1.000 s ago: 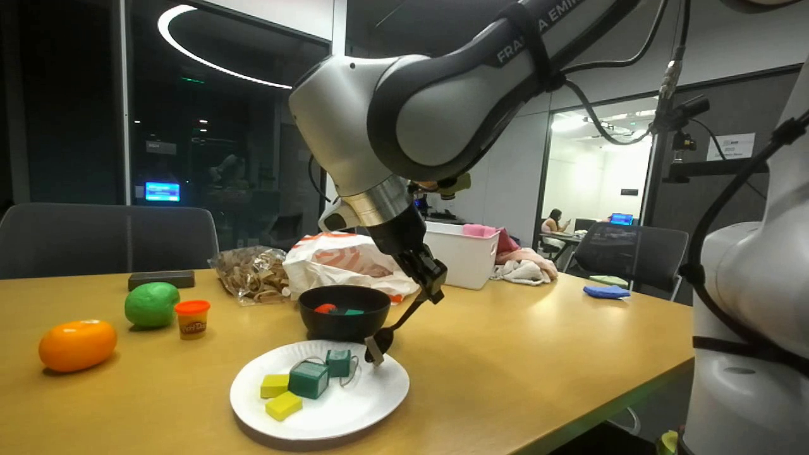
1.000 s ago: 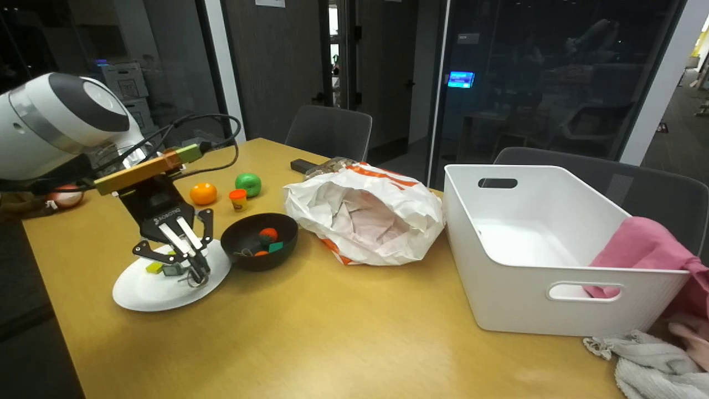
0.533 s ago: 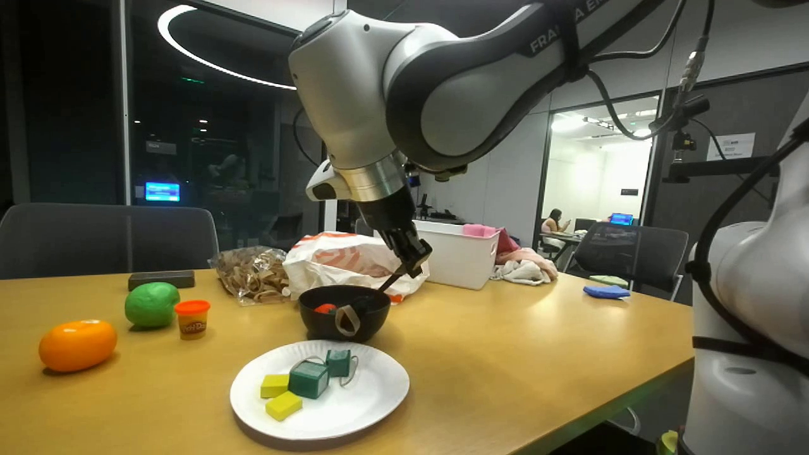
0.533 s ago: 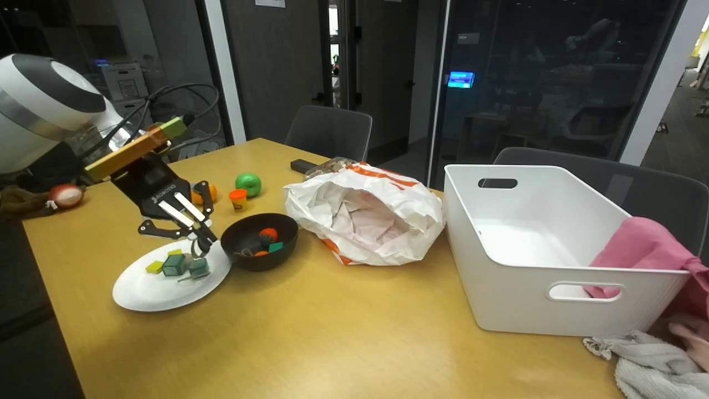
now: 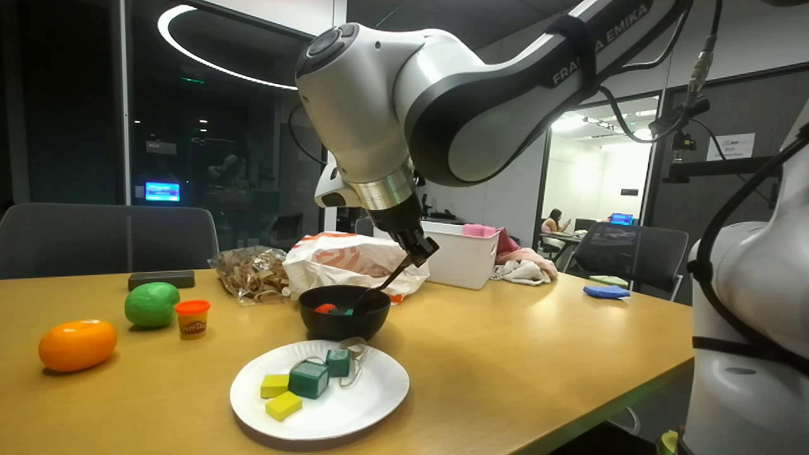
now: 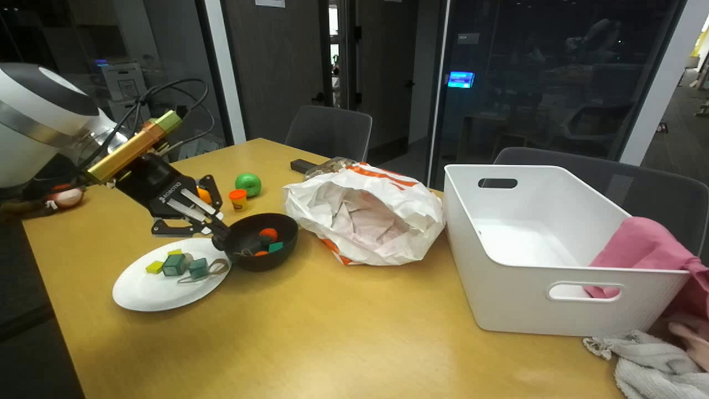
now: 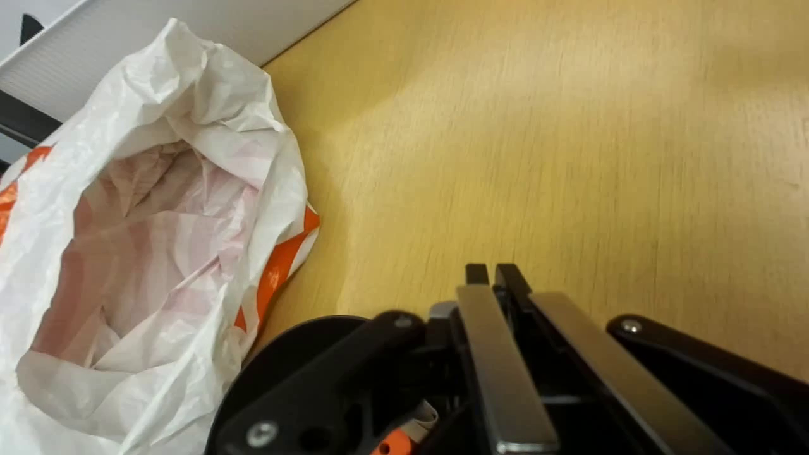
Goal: Use the spoon to move the brown object to the plate
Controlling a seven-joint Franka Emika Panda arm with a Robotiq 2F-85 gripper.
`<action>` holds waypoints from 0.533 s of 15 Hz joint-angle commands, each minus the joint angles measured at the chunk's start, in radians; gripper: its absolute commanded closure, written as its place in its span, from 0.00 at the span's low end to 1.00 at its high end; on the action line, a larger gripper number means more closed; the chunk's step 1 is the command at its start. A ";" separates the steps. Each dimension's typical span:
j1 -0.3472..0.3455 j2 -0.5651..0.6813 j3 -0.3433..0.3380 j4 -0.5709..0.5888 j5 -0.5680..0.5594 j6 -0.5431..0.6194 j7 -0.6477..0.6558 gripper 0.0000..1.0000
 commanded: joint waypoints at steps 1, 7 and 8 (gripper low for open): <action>0.029 -0.048 -0.008 -0.013 0.045 -0.010 -0.037 0.91; 0.012 -0.047 -0.025 0.021 0.067 0.053 0.112 0.91; 0.006 -0.039 -0.034 0.035 0.092 0.060 0.142 0.91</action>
